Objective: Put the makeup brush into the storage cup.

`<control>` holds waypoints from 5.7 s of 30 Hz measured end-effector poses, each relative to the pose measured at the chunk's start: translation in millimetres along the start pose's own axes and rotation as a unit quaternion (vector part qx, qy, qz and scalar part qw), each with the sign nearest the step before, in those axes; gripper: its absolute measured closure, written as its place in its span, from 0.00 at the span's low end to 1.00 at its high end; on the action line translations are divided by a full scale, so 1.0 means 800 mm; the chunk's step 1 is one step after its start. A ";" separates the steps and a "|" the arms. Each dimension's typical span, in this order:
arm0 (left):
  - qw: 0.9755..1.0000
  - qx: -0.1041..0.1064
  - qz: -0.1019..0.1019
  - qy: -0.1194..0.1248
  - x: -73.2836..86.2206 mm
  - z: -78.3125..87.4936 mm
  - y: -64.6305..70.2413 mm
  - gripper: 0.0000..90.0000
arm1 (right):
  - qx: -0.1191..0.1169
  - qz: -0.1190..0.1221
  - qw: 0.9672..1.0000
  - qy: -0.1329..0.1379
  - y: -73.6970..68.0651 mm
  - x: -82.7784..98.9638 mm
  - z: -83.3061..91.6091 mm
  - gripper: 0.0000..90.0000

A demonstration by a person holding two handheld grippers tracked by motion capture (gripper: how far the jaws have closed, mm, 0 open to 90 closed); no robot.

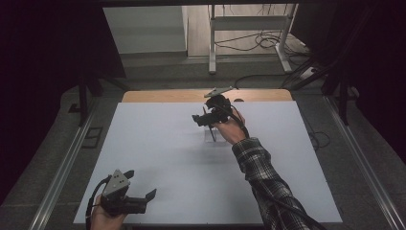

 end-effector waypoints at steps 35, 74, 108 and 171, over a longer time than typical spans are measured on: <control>1.000 0.005 0.007 -0.004 0.002 -0.002 -0.001 0.01 | -0.002 0.028 1.000 -0.002 -0.023 0.007 0.041 0.05; 1.000 0.018 0.017 -0.002 0.002 -0.002 0.000 0.01 | -0.033 0.032 0.999 -0.007 -0.032 0.048 0.070 0.04; 1.000 0.015 0.020 -0.005 0.003 -0.003 0.000 0.01 | -0.058 0.022 0.998 -0.002 -0.038 0.087 0.099 0.03; 1.000 0.018 0.016 -0.004 0.003 -0.003 0.001 0.01 | -0.060 0.024 0.998 -0.019 -0.042 0.148 0.137 0.00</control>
Point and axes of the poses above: each handheld gripper's, and its own axes: z roughly backward along the jaws, x roughly out of its underside, y roughly to its right, the point moved 8 cm from there along -z, roughly forward along the jaws, and after that the axes turned 15 degrees about -z, right-handed, at the moved point
